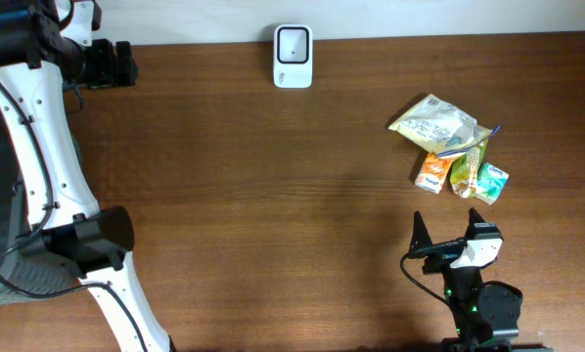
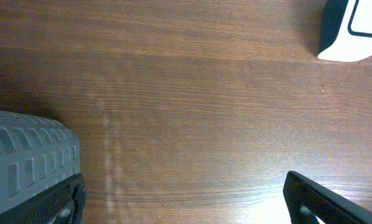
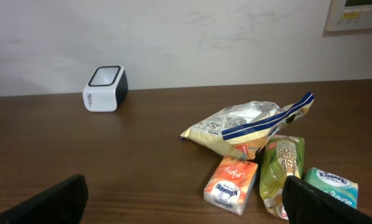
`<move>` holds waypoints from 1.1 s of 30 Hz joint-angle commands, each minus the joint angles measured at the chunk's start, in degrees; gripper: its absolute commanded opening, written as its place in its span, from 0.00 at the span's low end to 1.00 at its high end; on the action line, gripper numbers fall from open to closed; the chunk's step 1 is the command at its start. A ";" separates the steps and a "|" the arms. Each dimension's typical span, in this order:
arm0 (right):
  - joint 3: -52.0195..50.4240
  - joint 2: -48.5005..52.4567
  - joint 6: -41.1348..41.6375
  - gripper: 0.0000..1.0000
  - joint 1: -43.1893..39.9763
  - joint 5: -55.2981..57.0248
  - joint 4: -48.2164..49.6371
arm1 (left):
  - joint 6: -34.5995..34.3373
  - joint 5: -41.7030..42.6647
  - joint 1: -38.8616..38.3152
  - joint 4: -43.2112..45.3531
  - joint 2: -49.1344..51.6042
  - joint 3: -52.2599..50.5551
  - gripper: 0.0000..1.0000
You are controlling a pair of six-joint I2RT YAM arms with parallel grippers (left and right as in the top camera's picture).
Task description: Scan the item barcode
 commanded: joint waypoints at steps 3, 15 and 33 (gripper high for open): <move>-0.52 -0.72 0.04 0.99 0.15 -0.33 -0.02 | 0.52 0.42 0.13 -0.07 -0.33 0.42 0.99; -0.52 -0.72 0.04 0.99 0.15 -0.33 -0.02 | 0.52 0.42 -7.93 0.17 -13.29 -20.52 0.99; -0.52 -0.72 0.04 0.99 0.15 -0.33 -0.02 | 3.61 -6.88 -22.84 26.29 -37.75 -62.93 0.99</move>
